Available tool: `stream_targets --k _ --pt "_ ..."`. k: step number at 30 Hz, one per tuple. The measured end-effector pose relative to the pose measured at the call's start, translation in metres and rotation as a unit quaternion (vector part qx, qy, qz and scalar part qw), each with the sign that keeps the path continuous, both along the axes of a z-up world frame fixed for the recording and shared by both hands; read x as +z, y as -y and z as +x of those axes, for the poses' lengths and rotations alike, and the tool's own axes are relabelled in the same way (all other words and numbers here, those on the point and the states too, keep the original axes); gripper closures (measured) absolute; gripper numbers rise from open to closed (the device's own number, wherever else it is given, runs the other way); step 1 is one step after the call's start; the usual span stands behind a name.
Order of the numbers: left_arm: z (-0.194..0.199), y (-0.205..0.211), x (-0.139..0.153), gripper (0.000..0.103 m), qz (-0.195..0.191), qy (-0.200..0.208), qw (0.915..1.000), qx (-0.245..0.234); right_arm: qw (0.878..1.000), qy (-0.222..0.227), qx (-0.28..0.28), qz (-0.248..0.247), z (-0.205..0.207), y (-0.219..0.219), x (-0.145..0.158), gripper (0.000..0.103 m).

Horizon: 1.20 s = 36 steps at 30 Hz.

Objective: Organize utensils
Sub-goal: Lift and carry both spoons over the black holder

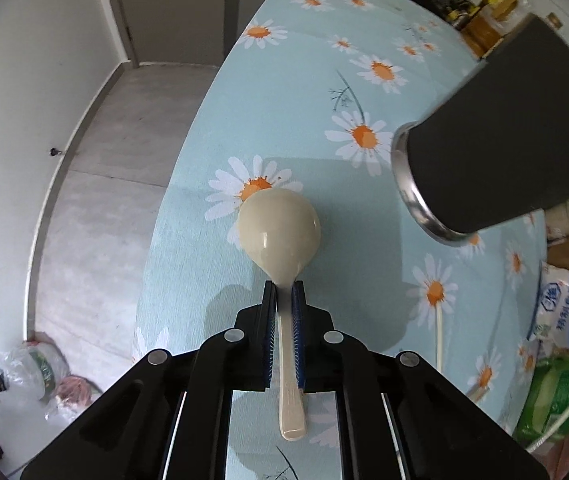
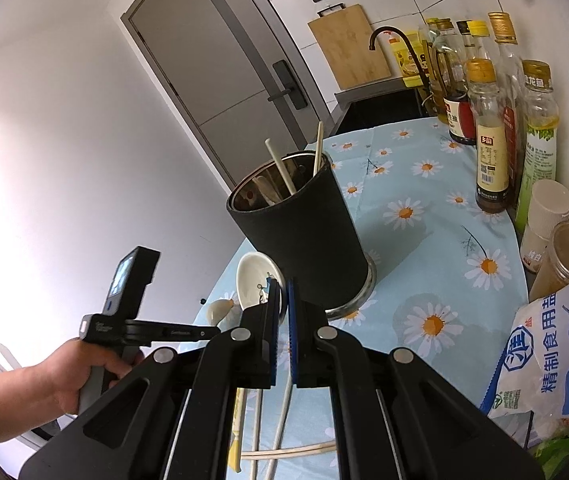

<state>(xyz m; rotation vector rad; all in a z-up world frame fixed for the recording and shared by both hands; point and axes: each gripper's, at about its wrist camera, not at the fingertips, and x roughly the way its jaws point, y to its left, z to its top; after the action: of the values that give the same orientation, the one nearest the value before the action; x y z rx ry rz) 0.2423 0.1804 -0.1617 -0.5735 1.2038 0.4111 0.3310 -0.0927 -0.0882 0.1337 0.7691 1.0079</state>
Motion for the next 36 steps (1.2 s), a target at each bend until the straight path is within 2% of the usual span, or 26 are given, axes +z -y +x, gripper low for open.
stream_targets --k 3,9,18,28,36 --pt "-0.008 0.003 0.005 0.096 -0.014 0.020 0.9997 -0.009 1.000 -0.001 -0.004 -0.007 -0.002 -0.006 -0.001 0.098" --pt "-0.021 0.007 0.021 0.096 -0.019 0.063 0.9970 -0.040 1.000 0.008 -0.011 -0.023 -0.008 -0.019 0.003 0.098" --pt "-0.032 0.019 0.052 0.097 -0.022 0.126 0.9882 -0.084 0.999 0.028 -0.024 -0.036 -0.015 -0.036 0.014 0.098" --pt "-0.033 0.024 0.100 0.097 -0.019 0.192 0.9730 -0.127 0.997 0.054 -0.046 -0.036 -0.017 -0.046 0.035 0.098" --pt "-0.020 0.026 0.146 0.097 -0.001 0.244 0.9559 -0.164 0.993 0.093 -0.069 -0.029 -0.011 -0.052 0.060 0.098"
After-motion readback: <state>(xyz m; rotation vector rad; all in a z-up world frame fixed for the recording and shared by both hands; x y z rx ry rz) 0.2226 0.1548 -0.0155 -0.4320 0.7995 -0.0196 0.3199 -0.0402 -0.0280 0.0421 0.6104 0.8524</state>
